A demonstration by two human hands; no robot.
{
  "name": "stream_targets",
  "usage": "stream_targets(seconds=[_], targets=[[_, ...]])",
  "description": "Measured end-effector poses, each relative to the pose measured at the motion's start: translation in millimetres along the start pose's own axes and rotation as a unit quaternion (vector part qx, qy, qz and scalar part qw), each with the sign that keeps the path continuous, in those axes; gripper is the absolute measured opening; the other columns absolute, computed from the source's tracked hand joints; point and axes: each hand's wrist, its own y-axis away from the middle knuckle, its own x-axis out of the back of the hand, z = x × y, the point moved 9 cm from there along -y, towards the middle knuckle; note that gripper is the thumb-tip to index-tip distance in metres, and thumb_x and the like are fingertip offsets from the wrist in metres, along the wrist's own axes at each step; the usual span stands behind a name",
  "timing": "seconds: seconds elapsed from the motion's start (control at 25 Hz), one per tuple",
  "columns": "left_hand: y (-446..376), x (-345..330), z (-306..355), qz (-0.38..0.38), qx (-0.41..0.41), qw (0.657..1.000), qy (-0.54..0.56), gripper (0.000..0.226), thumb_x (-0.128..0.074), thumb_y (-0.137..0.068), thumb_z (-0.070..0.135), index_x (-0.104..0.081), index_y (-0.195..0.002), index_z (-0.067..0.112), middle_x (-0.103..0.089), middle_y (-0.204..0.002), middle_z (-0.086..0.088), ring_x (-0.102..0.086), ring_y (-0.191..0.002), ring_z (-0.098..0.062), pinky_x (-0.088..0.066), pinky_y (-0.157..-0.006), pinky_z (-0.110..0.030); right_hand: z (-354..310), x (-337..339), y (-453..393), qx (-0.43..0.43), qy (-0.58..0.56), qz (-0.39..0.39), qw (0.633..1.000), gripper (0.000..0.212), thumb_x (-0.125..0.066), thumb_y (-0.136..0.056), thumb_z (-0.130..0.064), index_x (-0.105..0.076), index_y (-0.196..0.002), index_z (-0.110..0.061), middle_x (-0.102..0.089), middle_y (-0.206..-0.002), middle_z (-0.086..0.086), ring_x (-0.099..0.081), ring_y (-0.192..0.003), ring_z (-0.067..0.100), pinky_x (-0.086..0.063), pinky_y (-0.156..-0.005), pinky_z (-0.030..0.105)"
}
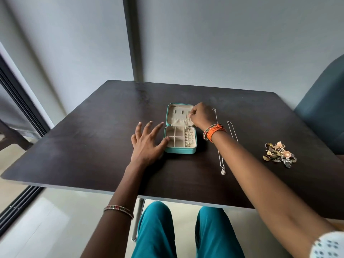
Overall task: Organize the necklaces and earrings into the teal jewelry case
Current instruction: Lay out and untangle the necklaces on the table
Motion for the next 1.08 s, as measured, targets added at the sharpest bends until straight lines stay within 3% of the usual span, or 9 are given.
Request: stream_targets(seconds=[0.16, 0.28, 0.52, 0.68, 0.8, 0.88, 1.08], targets=[[-2, -4, 2, -0.012, -0.012, 1.0, -0.012, 0.077, -0.031, -0.077, 0.062, -0.004, -0.147, 0.046, 0.004, -0.16, 0.0, 0.015, -0.146, -0.021, 0.0, -0.115, -0.048, -10, -1, -3, -0.012, 0.094, 0.0, 0.995, 0.022, -0.06, -0.083, -0.015, -0.064, -0.102, -0.004, -0.059, -0.118, 0.015, -0.05, -0.115, 0.037, -0.048, -0.088, 0.041], [-2, -8, 6, -0.036, -0.027, 0.998, -0.047, 0.065, -0.025, -0.08, 0.058, -0.016, -0.144, 0.052, 0.008, -0.16, 0.0, 0.021, -0.144, -0.022, 0.006, -0.114, -0.048, -13, -7, 0, -0.034, 0.161, -0.039, 0.986, 0.037, -0.062, -0.084, -0.02, -0.057, -0.117, -0.005, -0.051, -0.129, 0.015, -0.039, -0.124, 0.036, -0.04, -0.096, 0.044], [-1, -10, 7, -0.046, -0.022, 0.998, -0.044, 0.059, -0.023, -0.082, 0.057, -0.028, -0.14, 0.052, 0.0, -0.161, 0.0, 0.019, -0.145, -0.022, 0.009, -0.114, -0.048, -20, -14, 4, -0.023, 0.192, -0.066, 0.979, 0.032, -0.055, -0.087, -0.018, -0.057, -0.117, -0.006, -0.049, -0.131, 0.017, -0.038, -0.124, 0.034, -0.033, -0.1, 0.043], [1, -7, 8, -0.037, -0.019, 0.998, -0.039, 0.06, -0.025, -0.081, 0.056, -0.031, -0.141, 0.049, -0.006, -0.16, 0.0, 0.016, -0.145, -0.021, 0.007, -0.115, -0.047, -19, -3, 13, 0.027, 0.166, 0.007, 0.986, 0.022, -0.053, -0.089, -0.011, -0.063, -0.107, -0.004, -0.054, -0.122, 0.015, -0.043, -0.119, 0.035, -0.034, -0.099, 0.047], [2, -7, 9, -0.037, -0.018, 0.998, -0.037, 0.06, -0.025, -0.081, 0.056, -0.031, -0.14, 0.049, -0.008, -0.16, -0.001, 0.016, -0.145, -0.021, 0.007, -0.115, -0.047, -13, 9, 16, 0.023, 0.135, 0.052, 0.989, 0.02, -0.056, -0.089, -0.021, -0.067, -0.099, -0.007, -0.058, -0.117, 0.012, -0.046, -0.116, 0.034, -0.038, -0.098, 0.047], [1, -6, 10, -0.037, -0.017, 0.998, -0.037, 0.06, -0.025, -0.081, 0.055, -0.031, -0.14, 0.049, -0.009, -0.16, -0.001, 0.015, -0.145, -0.021, 0.007, -0.114, -0.047, -13, 4, 19, 0.02, 0.155, 0.031, 0.987, 0.023, -0.063, -0.085, -0.028, -0.068, -0.099, -0.011, -0.059, -0.118, 0.01, -0.044, -0.118, 0.032, -0.035, -0.099, 0.047], [2, -7, 9, -0.036, -0.017, 0.998, -0.044, 0.059, -0.025, -0.081, 0.056, -0.031, -0.14, 0.049, -0.011, -0.159, -0.001, 0.014, -0.146, -0.022, 0.007, -0.114, -0.048, -13, -2, 20, -0.014, 0.154, -0.004, 0.988, 0.03, -0.063, -0.086, -0.023, -0.061, -0.111, -0.007, -0.057, -0.124, 0.013, -0.042, -0.123, 0.034, -0.034, -0.1, 0.048]])
